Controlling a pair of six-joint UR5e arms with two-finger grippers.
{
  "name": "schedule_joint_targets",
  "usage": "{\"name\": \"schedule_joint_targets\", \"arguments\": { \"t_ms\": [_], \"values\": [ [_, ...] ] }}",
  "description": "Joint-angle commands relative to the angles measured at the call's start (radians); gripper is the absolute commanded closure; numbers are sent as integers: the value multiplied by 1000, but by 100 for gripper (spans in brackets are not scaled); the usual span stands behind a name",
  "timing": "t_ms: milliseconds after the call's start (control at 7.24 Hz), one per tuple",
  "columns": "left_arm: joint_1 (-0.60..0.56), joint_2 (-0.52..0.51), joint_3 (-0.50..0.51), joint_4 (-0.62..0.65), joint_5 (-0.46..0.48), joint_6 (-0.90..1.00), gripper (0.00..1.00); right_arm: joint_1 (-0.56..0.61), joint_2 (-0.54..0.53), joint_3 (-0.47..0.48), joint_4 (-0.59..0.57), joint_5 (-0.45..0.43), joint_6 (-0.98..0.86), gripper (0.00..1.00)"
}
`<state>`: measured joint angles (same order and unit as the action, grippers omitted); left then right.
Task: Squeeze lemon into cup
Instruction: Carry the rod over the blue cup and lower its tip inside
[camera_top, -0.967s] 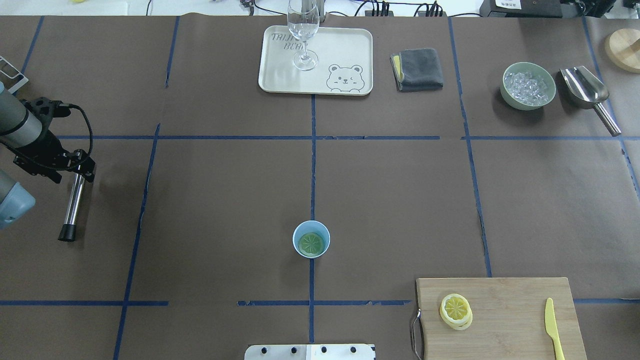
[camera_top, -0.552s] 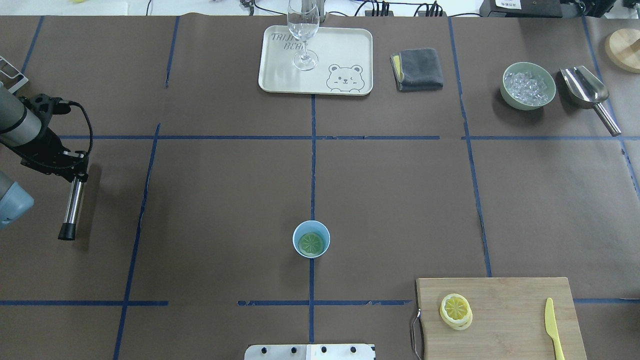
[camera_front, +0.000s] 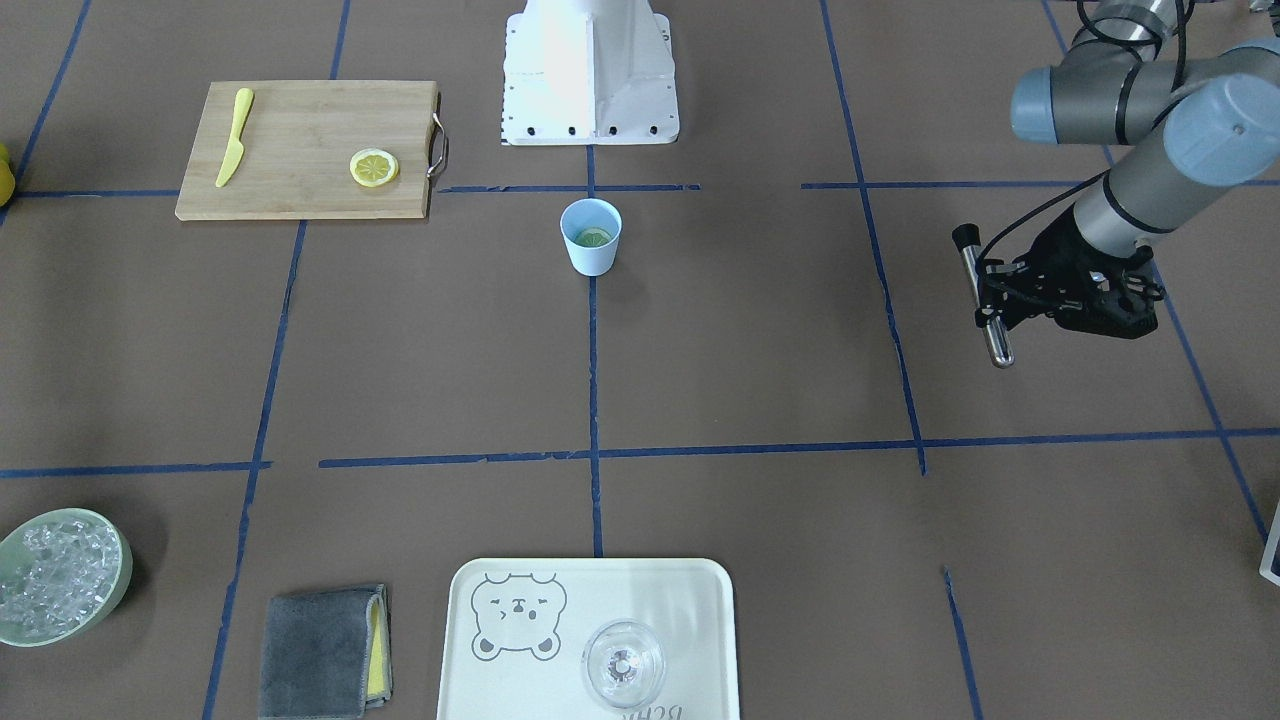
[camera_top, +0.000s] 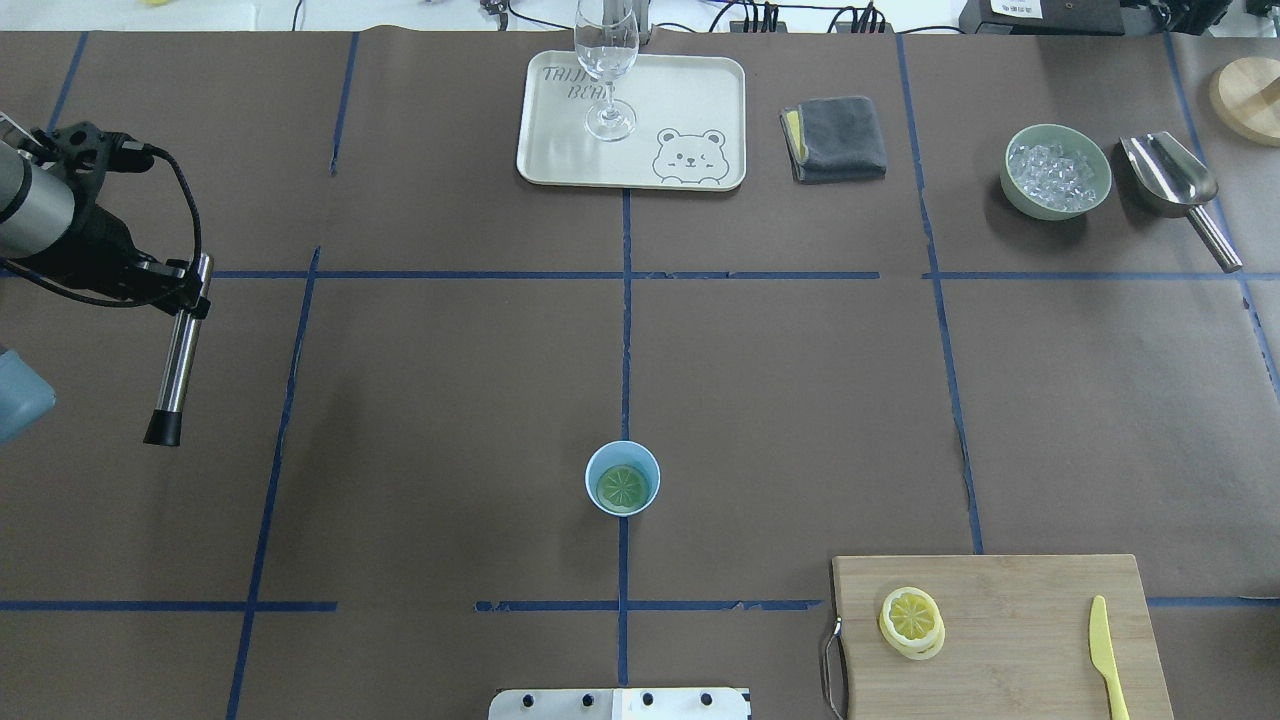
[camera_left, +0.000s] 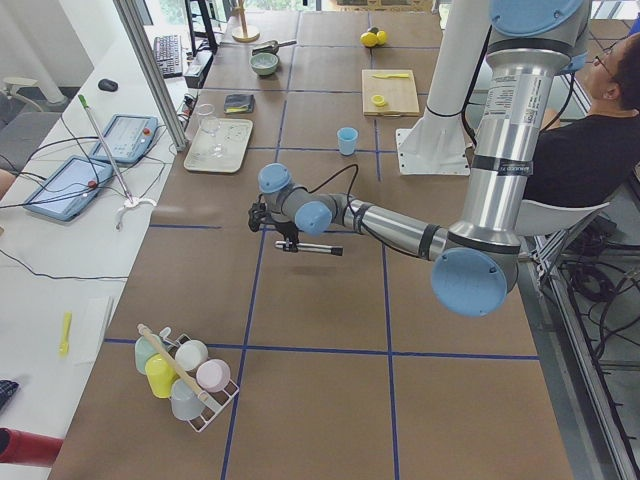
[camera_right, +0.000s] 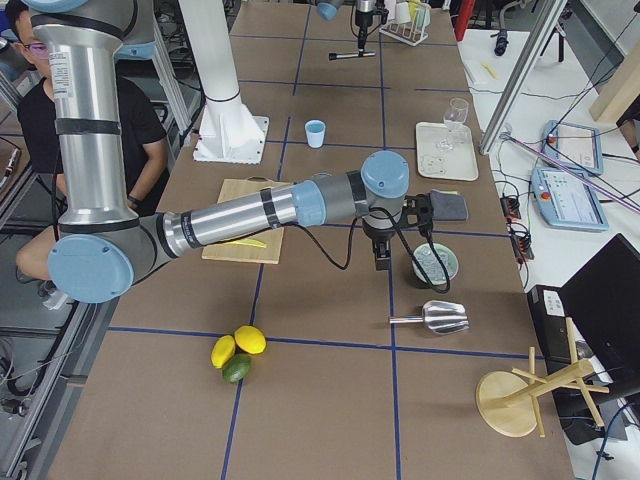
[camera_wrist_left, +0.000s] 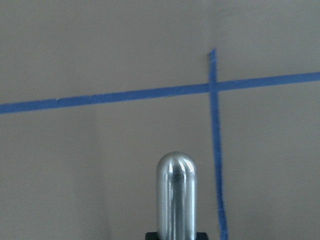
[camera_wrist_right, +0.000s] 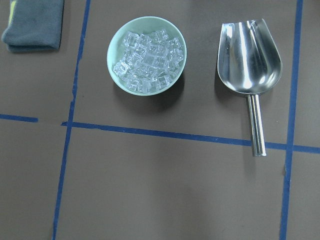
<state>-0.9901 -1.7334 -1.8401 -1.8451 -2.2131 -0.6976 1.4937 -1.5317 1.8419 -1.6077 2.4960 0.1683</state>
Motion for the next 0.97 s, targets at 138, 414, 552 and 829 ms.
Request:
{"name": "schedule_joint_targets", "arguments": {
  "t_ms": [138, 414, 552, 829],
  "values": [
    [33, -118, -132, -26, 229, -84, 100, 10, -40, 39, -9, 0, 10, 0],
    [204, -168, -200, -29, 492, -292, 100, 34, -85, 57, -9, -3, 10, 0],
    [272, -175, -261, -31, 575, -374, 100, 40, -94, 56, -11, -3, 10, 0],
    [422, -185, -378, -42, 746, -431, 100, 40, -120, 56, -9, -6, 10, 0]
  ]
}}
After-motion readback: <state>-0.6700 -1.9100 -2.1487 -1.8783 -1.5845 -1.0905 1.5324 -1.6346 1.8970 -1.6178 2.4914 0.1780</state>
